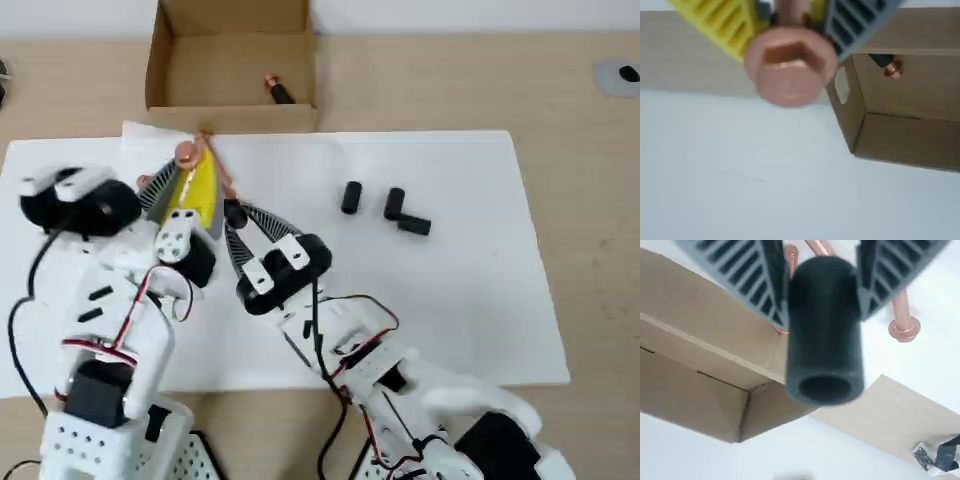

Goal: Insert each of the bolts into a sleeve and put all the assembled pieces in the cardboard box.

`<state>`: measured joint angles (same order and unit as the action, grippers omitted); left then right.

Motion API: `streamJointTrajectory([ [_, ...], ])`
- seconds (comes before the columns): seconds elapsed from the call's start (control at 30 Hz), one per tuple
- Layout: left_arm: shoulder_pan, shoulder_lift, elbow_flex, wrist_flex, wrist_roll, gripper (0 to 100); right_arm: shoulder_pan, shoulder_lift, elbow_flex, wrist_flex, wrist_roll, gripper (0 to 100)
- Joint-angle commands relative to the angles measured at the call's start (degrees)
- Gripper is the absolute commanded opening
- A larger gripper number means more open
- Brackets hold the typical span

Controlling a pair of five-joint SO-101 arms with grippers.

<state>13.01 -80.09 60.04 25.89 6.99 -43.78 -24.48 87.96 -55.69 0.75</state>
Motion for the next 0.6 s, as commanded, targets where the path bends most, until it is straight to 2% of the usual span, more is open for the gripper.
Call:
streamJointTrajectory([
  [0.0, -0.62, 3.03, -6.33, 1.14, 0.26, 1, -0.66, -0.84, -1.19, -1.49, 0.44, 1.2],
  [0.1, -0.62, 4.44, -6.33, 1.05, -2.02, 1, -0.66, -0.84, -1.19, -1.49, 0.44, 1.2],
  [0.27, -0.7, 4.79, -5.98, 4.75, -2.46, 1, -0.66, -0.84, -1.36, -1.49, 0.44, 1.2],
  [0.57, -1.32, 4.79, -4.31, 5.27, -3.25, 1, -0.66, -0.84, -1.45, -1.49, 0.44, 1.2],
])
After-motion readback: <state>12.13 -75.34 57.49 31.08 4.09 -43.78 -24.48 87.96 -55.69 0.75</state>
